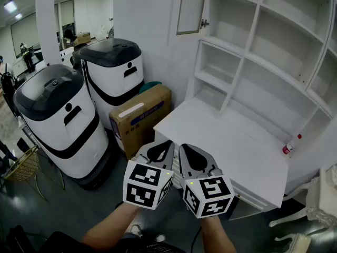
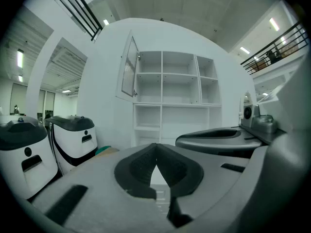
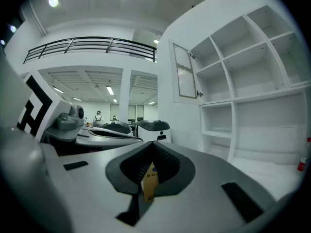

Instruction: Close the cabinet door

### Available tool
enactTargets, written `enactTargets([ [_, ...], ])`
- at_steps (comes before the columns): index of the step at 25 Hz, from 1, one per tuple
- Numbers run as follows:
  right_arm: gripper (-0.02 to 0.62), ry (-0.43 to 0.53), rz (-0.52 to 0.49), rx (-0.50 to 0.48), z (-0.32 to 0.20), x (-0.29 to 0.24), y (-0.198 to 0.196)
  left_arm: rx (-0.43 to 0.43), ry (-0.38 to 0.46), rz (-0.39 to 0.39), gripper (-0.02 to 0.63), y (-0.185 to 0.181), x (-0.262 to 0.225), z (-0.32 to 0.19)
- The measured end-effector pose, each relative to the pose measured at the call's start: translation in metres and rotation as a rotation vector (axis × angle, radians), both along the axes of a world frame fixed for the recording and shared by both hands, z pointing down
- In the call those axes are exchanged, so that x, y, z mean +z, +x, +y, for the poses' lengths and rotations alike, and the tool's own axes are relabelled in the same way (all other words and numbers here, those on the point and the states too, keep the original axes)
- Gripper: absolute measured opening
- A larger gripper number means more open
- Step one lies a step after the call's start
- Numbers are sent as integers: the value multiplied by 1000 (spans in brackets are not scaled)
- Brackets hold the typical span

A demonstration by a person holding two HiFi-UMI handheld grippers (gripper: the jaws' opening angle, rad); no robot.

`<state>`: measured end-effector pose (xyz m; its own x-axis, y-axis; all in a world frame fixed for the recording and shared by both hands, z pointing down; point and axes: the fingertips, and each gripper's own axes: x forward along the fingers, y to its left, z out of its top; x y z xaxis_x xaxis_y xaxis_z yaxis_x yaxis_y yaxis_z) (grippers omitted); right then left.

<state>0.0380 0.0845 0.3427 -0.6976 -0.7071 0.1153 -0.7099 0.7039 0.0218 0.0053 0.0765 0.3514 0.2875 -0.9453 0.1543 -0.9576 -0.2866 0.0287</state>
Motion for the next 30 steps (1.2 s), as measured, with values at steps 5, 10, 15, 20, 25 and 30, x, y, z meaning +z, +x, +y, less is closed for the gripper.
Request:
enactTargets([
  [5,20,-6,3,-30,6,-2,7,-7,5,-5,12,10,-3,5],
  [10,21,9,-3,-50,6,-7,7,-11,15,-22,12,15,-7,4],
  [15,21,11,8,-45,-7,-7,4,-18,25,-19,12,9,-10,-8],
  [20,21,14,18,-32,-28,-7,-9,-1,27,-8,12,-2,-8,-28],
  [25,21,15,31,-18,-55,-6,-33,13,35,2,12,-25,-11,-58],
  [30,21,8,25,14,-89,-11,-60,46,34,4,12,-52,-16,-90],
])
